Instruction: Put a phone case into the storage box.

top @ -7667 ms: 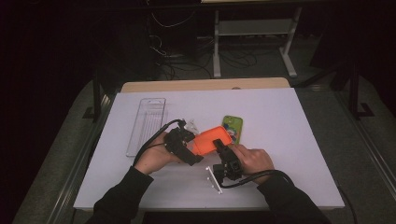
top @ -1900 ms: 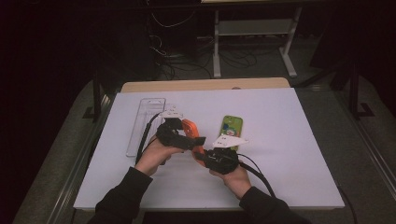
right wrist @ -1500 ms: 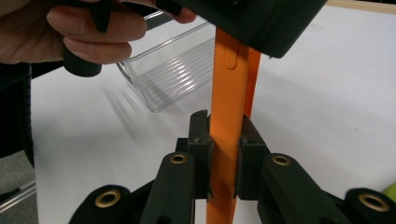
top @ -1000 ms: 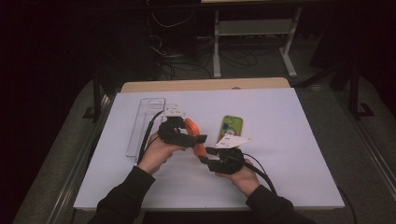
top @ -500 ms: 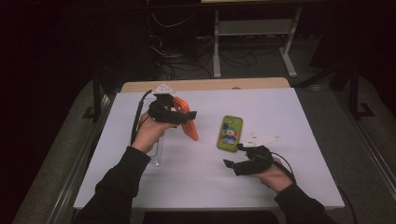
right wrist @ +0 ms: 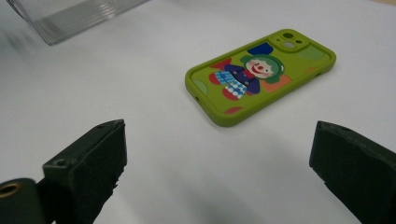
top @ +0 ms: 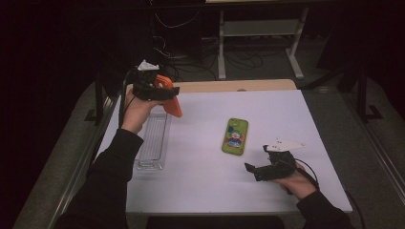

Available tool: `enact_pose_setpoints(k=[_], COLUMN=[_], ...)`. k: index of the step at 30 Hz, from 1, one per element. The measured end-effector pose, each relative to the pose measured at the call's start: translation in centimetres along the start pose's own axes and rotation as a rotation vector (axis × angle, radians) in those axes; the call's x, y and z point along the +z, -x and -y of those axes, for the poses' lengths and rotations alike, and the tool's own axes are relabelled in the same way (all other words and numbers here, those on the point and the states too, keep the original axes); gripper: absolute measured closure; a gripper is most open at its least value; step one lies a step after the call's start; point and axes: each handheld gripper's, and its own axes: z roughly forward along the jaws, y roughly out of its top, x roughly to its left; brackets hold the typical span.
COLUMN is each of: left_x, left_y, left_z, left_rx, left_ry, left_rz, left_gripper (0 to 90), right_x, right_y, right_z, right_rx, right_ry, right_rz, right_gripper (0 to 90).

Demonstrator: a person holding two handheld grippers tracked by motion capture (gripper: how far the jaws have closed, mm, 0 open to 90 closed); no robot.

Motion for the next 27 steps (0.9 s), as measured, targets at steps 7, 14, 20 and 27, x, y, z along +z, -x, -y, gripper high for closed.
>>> enact_pose_setpoints(k=[7, 14, 20, 27], left_x=[0.5, 2.3, 3.8, 5.6], left_y=[-2.1, -3.5, -4.0, -4.4], left_z=[-0.5, 0.3, 0.7, 1.5], left_rx=[-0.023, -0.076, -0.118, -0.149], left_ry=[-0.016, -0.066, -0.115, -0.184], left_rz=[-0.125, -0.229, -0.295, -0.385], left_gripper=[13.6, 13.5, 13.5, 13.5], right_x=[-0.1, -0.3, -0.5, -0.6], right_y=[-0.1, 0.0, 0.2, 0.4], right_z=[0.4, 0.5, 0.7, 1.1], right_rx=[-0.009, -0.014, -0.026, -0.044], right_ry=[-0.012, -0.010, -0.030, -0.056], right_rz=[0.003, 0.009, 0.023, 0.041], right_gripper=[2.9, 2.1, 0.0, 0.0])
